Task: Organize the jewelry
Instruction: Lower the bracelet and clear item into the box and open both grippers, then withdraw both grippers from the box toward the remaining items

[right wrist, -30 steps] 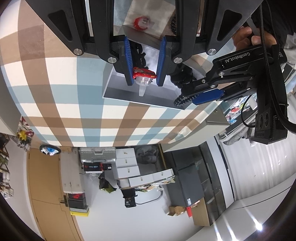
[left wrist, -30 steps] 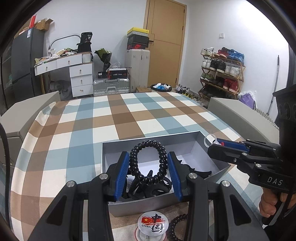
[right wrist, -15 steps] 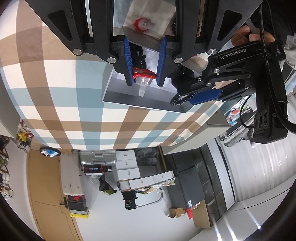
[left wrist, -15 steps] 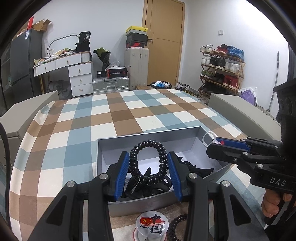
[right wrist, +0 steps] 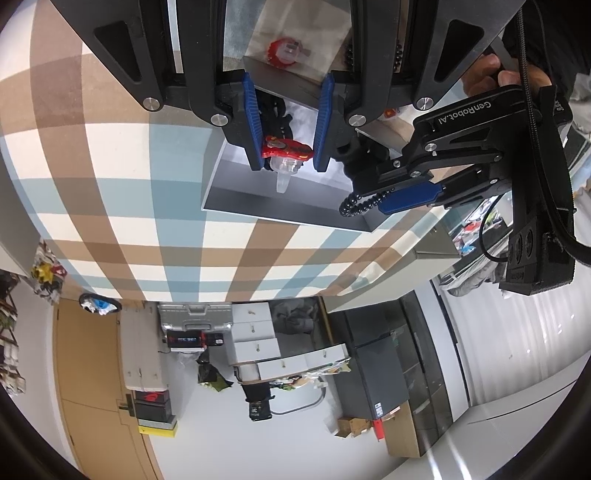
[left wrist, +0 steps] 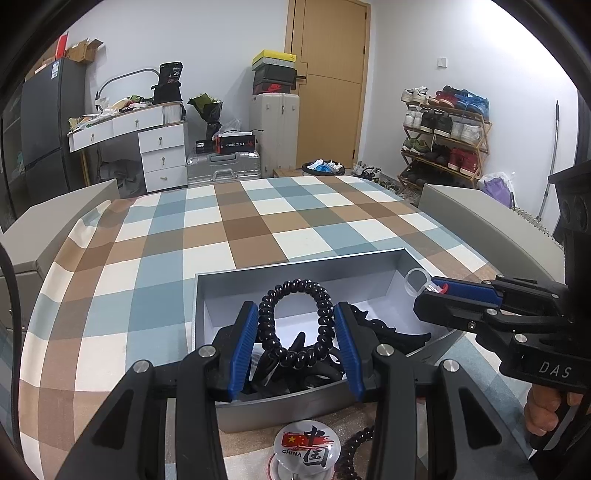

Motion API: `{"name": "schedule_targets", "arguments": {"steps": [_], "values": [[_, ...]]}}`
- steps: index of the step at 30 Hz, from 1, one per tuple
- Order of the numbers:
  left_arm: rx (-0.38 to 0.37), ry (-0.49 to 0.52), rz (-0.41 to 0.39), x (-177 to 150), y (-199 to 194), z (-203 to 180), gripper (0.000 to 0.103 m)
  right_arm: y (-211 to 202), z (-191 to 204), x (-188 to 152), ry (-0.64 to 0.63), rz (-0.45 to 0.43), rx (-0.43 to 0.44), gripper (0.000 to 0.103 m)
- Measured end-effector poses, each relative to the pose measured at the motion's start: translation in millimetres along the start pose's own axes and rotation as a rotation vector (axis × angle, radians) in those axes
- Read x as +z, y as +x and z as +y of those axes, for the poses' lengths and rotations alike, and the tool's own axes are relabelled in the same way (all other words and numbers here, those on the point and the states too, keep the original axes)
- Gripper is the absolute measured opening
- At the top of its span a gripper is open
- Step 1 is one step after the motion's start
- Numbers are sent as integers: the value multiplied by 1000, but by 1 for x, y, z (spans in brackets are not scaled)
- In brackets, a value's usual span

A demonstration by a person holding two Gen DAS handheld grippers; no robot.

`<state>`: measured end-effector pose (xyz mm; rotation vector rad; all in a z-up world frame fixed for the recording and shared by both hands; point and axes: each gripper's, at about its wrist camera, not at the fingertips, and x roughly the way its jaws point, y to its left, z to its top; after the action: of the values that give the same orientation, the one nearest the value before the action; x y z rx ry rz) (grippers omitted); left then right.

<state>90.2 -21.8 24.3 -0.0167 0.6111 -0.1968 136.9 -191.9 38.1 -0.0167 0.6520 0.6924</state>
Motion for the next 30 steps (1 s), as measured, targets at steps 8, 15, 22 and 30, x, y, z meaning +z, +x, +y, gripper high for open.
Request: {"name": "schedule_targets", "arguments": {"steps": [8,15,22,30], "values": [[-4,-7,-3,1,0,1,37,-2,1,1,-10,-7,-1,34],[-6,-13,-14,2,-2,1,37,-1,2,0,-18,-5,-1,38],[-17,-17,7,4,-3,1,44,-4,5,-1,-44,-18,-15,38],[-18,-39,-28,6,-21,1,85,-22,4,-9,-63,-46,-36,47]]}}
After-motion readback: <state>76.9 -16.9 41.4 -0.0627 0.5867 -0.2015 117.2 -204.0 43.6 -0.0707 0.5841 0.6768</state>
